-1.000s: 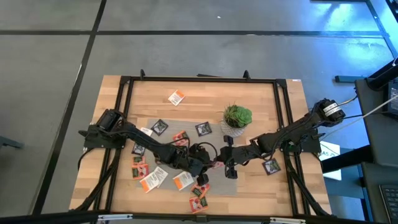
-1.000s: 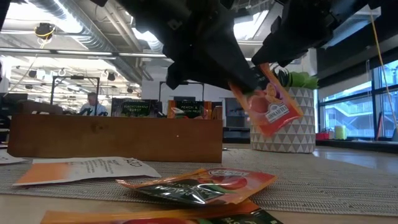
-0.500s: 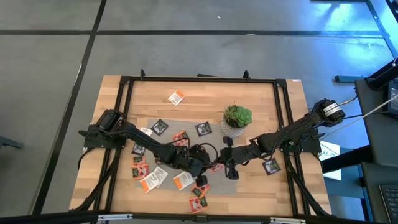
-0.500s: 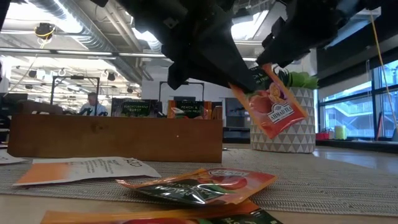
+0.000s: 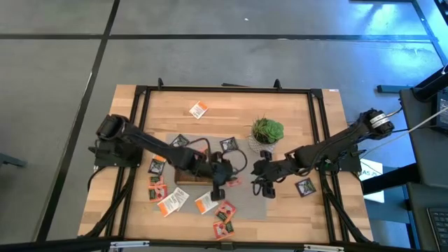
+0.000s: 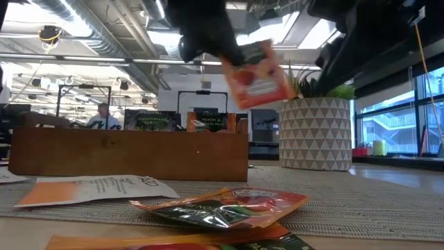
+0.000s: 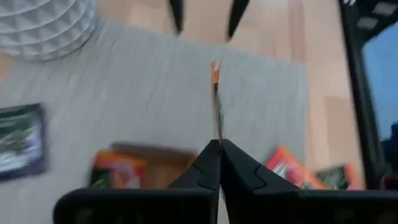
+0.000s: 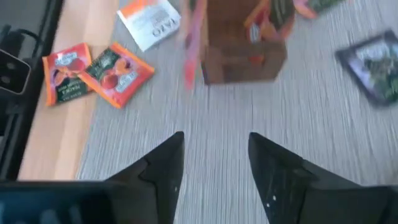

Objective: Pick & Place Tea
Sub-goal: Put the orange tea bag into the right section of the wooden organizer

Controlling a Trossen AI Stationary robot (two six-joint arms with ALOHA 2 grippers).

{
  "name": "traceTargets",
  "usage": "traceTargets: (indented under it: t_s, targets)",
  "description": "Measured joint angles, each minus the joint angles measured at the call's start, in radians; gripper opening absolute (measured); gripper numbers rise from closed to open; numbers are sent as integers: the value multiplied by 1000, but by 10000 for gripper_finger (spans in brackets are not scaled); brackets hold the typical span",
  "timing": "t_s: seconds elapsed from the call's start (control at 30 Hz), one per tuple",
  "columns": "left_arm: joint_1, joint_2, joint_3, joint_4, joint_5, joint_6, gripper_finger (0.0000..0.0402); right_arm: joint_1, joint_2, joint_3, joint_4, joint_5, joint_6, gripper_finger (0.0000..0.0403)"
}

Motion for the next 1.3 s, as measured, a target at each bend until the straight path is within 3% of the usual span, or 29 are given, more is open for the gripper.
traceTargets:
  t_s: [0.2,0.37,0.53,1.3]
  targets:
    - [77,-1,38,-187,87,105,3,65,14,-5,-14,3,131,186]
    - [105,-1,37,-267,95,134,3,119,38,-6,-11,82,153,186]
    - [104,9,37,-281,94,168,2,132,53,-6,-11,147,152,186]
    - [104,9,9,-238,-5,168,4,131,53,-6,-10,157,150,186]
